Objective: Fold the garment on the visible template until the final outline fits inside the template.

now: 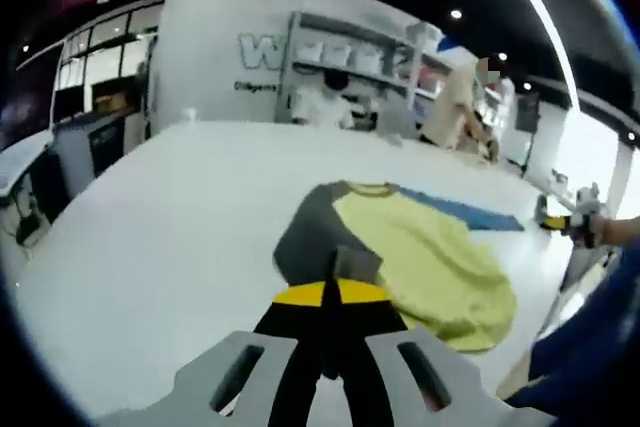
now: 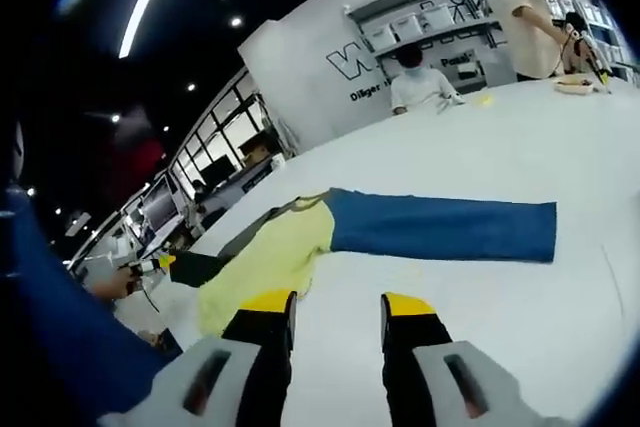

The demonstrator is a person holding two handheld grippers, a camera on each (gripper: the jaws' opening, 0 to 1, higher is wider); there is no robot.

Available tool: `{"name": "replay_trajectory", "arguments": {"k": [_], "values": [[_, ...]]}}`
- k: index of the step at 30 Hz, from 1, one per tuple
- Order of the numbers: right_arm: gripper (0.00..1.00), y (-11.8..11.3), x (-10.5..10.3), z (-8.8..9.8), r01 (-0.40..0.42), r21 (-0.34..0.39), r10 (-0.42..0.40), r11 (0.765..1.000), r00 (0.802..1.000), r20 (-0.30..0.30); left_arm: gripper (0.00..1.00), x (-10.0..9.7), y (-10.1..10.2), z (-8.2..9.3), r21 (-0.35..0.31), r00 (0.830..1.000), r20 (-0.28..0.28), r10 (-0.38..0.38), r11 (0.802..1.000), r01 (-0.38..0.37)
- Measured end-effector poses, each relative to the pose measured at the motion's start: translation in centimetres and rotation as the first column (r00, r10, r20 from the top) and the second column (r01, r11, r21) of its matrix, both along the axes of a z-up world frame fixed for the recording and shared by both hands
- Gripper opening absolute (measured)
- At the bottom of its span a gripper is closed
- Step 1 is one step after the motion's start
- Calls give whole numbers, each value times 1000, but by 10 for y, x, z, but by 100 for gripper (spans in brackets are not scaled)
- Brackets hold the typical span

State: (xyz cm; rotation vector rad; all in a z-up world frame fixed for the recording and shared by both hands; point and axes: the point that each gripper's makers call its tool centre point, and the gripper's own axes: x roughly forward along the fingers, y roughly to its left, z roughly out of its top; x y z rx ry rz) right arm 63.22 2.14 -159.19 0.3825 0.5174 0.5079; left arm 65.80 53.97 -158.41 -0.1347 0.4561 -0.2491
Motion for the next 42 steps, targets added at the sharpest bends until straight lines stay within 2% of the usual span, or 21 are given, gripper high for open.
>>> {"name": "replay_trajectory", "arguments": {"k": [6, 7, 10, 14, 15, 18, 19, 21, 25, 34, 40, 42], "values": [[35, 13, -6, -1, -17, -7, 17, 1000, 1000, 2, 2, 19, 29, 19, -15, 999, 2, 40, 999, -39], [35, 21, -10, -1, -23, -2, 23, 1000, 1000, 6, 2, 27, 44, 18, -29, 999, -5, 53, 998, -53], [36, 30, -17, -3, -25, 14, 25, 1000, 1000, 4, 2, 37, 59, 29, -41, 997, -8, 72, 997, -73], [36, 47, -32, -7, -28, 26, 28, 999, 999, -15, 2, 50, 81, 35, -73, 996, -13, 93, 993, -94], [36, 51, -36, -9, -32, 25, 32, 999, 999, -24, 2, 62, 99, 30, -89, 995, -16, 97, 991, -98], [37, 59, -44, -10, -33, 22, 34, 999, 999, -36, 2, 69, 111, 31, -112, 994, -31, 109, 987, -112], [37, 62, -47, -9, -29, 26, 31, 999, 999, -40, 2, 74, 122, 29, -114, 992, -40, 119, 986, -123], [37, 64, -51, -7, -22, 35, 23, 999, 999, -44, 2, 77, 128, 26, -122, 989, -58, 134, 983, -140], [38, 69, -58, -5, -9, 26, 10, 1000, 998, -59, 2, 87, 153, 16, -114, 982, -93, 165, 978, -175], [38, 74, -66, 1, 28, 5, -28, 1000, 996, -80, 2, 104, 181, -10, -116, 974, -130, 184, 973, -200], [38, 84, -68, 6, 34, -9, -35, 999, 996, -84, 2, 105, 198, -20, -99, 969, -145, 200, 971, -216], [38, 89, -69, 6, 33, -14, -34, 999, 996, -87, 2, 106, 210, -26, -83, 966, -148, 211, 971, -225]]}}
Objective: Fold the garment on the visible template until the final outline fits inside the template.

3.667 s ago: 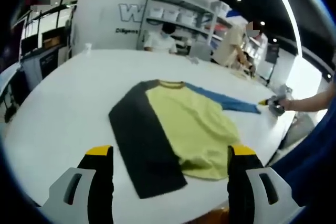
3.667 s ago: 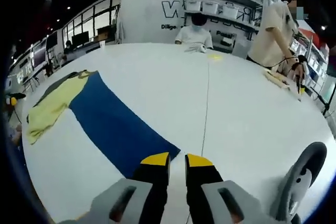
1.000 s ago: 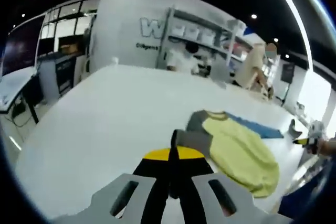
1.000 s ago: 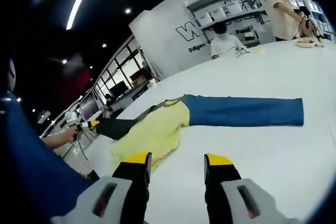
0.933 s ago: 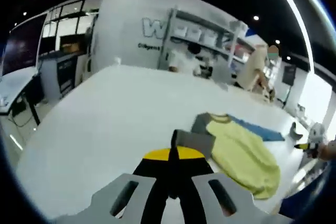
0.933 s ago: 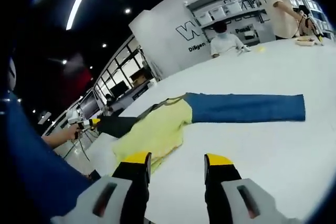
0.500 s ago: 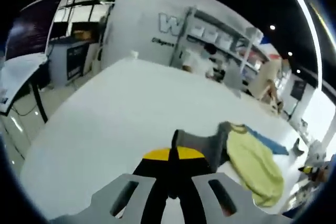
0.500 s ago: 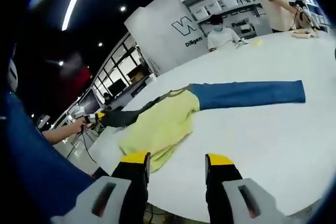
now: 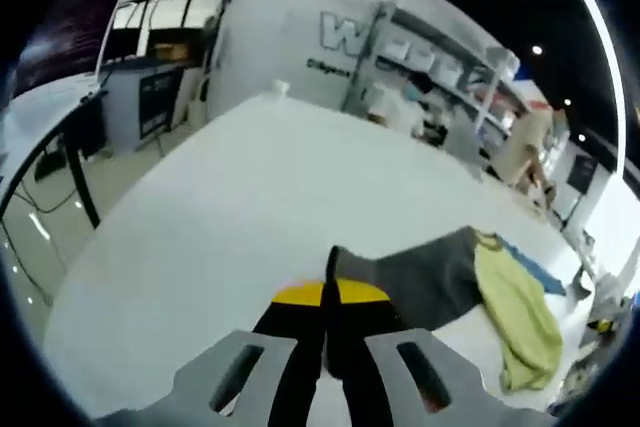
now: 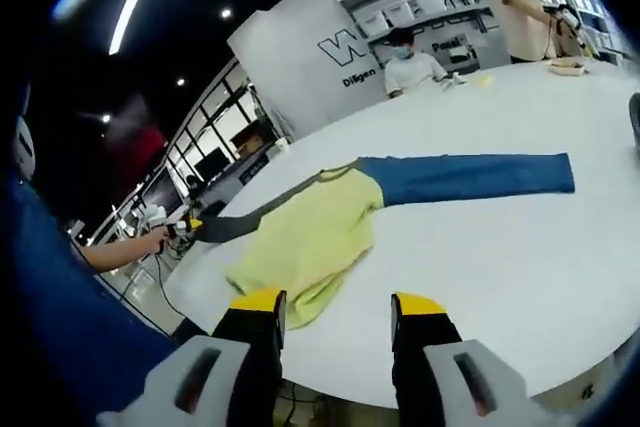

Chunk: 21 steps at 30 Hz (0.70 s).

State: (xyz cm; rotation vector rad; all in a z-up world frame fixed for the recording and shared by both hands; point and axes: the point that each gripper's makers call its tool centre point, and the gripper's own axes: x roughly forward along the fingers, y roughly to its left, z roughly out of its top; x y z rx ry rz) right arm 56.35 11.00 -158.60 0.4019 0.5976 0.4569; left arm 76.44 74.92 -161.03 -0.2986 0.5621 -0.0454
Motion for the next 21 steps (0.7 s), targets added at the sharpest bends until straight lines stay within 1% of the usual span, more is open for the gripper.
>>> {"name": "replay_trajectory", "arguments": {"k": [1, 4, 5, 7, 9, 10, 13, 15, 16, 17, 18, 19, 20, 21], "values": [[38, 3, -1, 0, -2, -2, 2, 1000, 1000, -4, 2, -1, -3, -1, 4, 1000, -3, 3, 1000, -3], [38, 4, 0, -2, -6, -7, 6, 1000, 1000, -7, 2, 3, 2, -3, 2, 1000, 9, 7, 1000, -7], [38, 4, 0, -2, -6, -6, 6, 1000, 1000, -6, 2, 7, 7, -5, 13, 1000, 13, 5, 1000, -5], [38, 7, 2, -2, -9, -4, 9, 1000, 1000, -7, 2, 8, 9, -10, 32, 1000, 3, 9, 999, -9], [38, 13, 2, -1, -18, -10, 18, 1000, 1000, -6, 3, 8, 10, -9, 42, 1000, 6, 2, 999, -3], [38, 14, 3, -1, -23, -9, 23, 1000, 1000, -4, 5, 8, 11, -9, 46, 1000, 5, 7, 999, -7], [38, 15, 5, -1, -30, -7, 30, 1000, 1000, 0, 19, 10, 15, -10, 47, 1000, 10, 17, 999, -18], [38, 16, 6, -2, -38, -10, 38, 999, 999, 2, 24, 9, 16, -9, 48, 1000, 14, 20, 999, -21], [38, 16, 8, -3, -43, -12, 43, 999, 999, 5, 25, 0, 11, -7, 49, 1000, 20, 11, 999, -12], [38, 17, 9, -4, -46, -11, 46, 999, 999, 7, 25, -3, 5, -3, 42, 999, 38, -1, 999, -1], [38, 18, 10, -4, -48, -11, 48, 999, 999, 8, 25, -6, -4, 0, 22, 998, 53, -17, 1000, 16], [38, 17, 12, -7, -49, -13, 49, 999, 999, 9, 26, -5, -6, -1, 3, 998, 61, -25, 1000, 25], [37, 16, 13, -9, -48, -16, 48, 999, 999, 9, 27, -10, -19, 2, -11, 995, 80, -54, 998, 55], [37, 15, 14, -11, -48, -18, 49, 999, 999, 8, 29, -19, -31, 5, -14, 994, 88, -63, 998, 64]]}}
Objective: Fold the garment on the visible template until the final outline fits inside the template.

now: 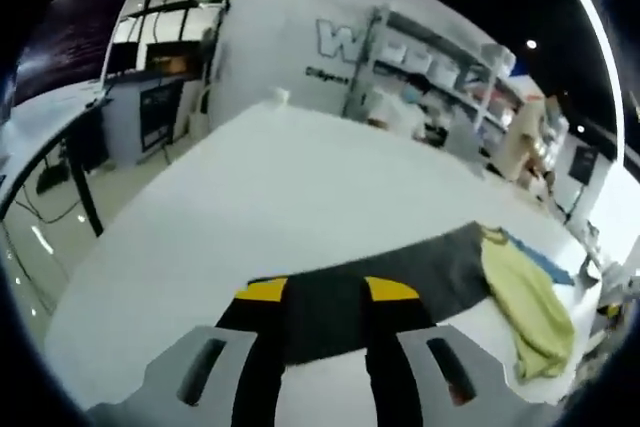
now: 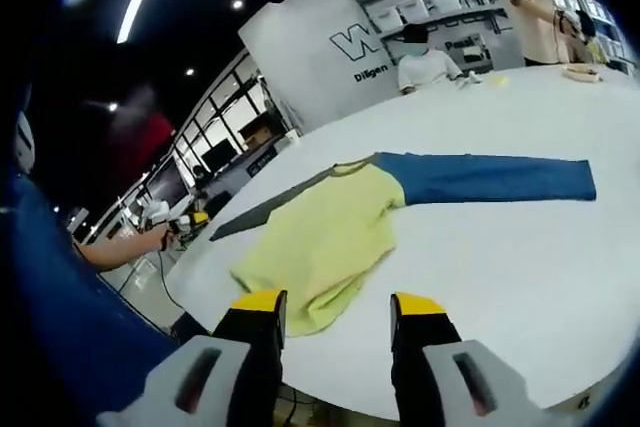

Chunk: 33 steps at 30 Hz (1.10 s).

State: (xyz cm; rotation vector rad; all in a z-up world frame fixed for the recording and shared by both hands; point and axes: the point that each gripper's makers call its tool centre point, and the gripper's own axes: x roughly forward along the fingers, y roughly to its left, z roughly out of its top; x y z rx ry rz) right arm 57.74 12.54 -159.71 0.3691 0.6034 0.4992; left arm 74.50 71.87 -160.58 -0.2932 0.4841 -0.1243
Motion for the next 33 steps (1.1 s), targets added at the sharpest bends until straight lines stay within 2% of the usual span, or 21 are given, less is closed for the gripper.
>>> {"name": "replay_trajectory", "arguments": {"k": [3, 4, 5, 6, 8, 11, 14, 16, 19, 21, 23, 27, 31, 32, 33], "values": [[36, 0, 2, -6, -6, -2, 6, 1000, 1000, -6, 31, -10, -18, 2, 7, 999, 17, -35, 999, 35], [36, 3, 2, -11, -13, -5, 13, 1000, 1000, -15, 31, -29, -43, 4, 6, 998, 22, -65, 998, 65], [35, 6, 3, -17, -24, -21, 23, 1000, 999, -24, 31, -39, -58, 5, 3, 996, 27, -91, 996, 91], [34, 8, 3, -20, -31, -30, 30, 999, 999, -28, 31, -43, -70, 5, 0, 991, 28, -129, 992, 129], [32, 13, 5, -25, -48, -40, 46, 998, 998, -30, 32, -56, -87, 3, 0, 987, 21, -157, 988, 157], [25, 16, 14, -38, -84, -107, 83, 991, 996, -13, 32, -82, -118, -2, 8, 975, 0, -221, 975, 221], [17, 26, 24, -48, -112, -142, 114, 983, 993, 7, 32, -101, -139, 1, -32, 974, 10, -227, 973, 227], [15, 34, 32, -54, -134, -165, 138, 977, 990, 14, 32, -107, -144, 1, -41, 974, 15, -228, 973, 228], [13, 37, 42, -67, -172, -244, 181, 955, 983, 15, 32, -118, -158, 3, -47, 975, 20, -223, 973, 224], [13, 39, 44, -71, -188, -264, 198, 946, 980, 10, 32, -120, -157, 3, -52, 975, 20, -222, 974, 223], [13, 40, 56, -84, -208, -335, 221, 919, 975, 0, 32, -130, -157, 6, -47, 975, 15, -221, 974, 221], [13, 43, 62, -83, -217, -361, 233, 907, 973, -2, 32, -140, -150, 6, -31, 979, 9, -204, 978, 204], [9, 50, 61, -80, -254, -396, 279, 882, 960, 6, 32, -146, -143, 7, -30, 986, 2, -167, 986, 167], [5, 50, 59, -81, -269, -417, 297, 868, 955, 1, 32, -147, -140, 7, -31, 987, 1, -159, 987, 159], [0, 52, 57, -82, -293, -449, 327, 844, 945, -3, 32, -148, -140, 7, -30, 988, 0, -154, 988, 154]]}}
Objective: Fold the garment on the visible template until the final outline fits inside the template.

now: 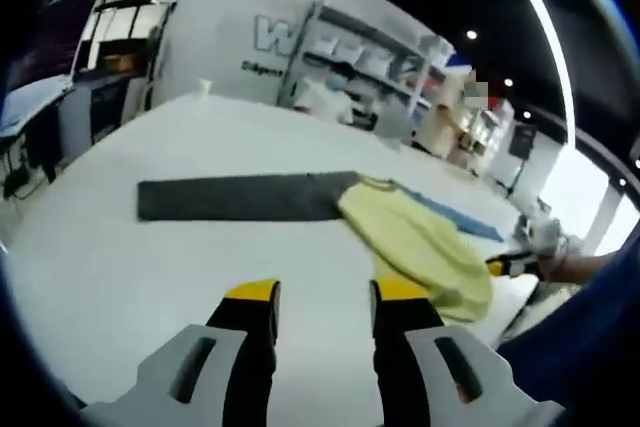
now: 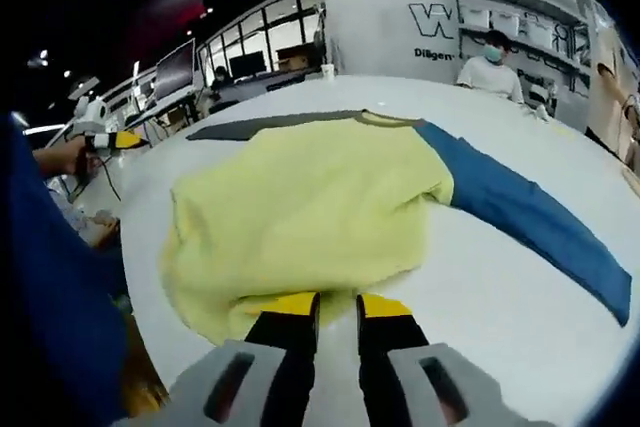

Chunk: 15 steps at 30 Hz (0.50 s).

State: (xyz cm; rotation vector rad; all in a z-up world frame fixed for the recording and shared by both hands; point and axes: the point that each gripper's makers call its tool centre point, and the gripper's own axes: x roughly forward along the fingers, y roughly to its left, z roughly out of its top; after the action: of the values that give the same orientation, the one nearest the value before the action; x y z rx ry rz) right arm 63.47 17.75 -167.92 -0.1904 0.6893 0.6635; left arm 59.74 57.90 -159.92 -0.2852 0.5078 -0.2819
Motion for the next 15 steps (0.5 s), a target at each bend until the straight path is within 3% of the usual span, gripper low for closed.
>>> {"name": "replay_trajectory", "arguments": {"k": [4, 10, 12, 15], "values": [[0, 3, 2, 2, -40, -28, 40, 999, 999, 26, 32, 0, 1, -3, -3, 1000, -6, 11, 1000, -11], [0, -3, -1, 13, -20, 0, 20, 1000, 1000, 14, 32, 2, -11, -4, 2, 1000, -13, -19, 1000, 19], [0, -8, -5, 20, -11, 9, 10, 1000, 1000, 10, 32, 3, -14, -6, 4, 1000, -15, -28, 1000, 28], [0, -20, -11, 33, 67, 64, -67, 996, 998, -4, 31, 4, -20, -10, -6, 999, -13, -40, 999, 40]]}}
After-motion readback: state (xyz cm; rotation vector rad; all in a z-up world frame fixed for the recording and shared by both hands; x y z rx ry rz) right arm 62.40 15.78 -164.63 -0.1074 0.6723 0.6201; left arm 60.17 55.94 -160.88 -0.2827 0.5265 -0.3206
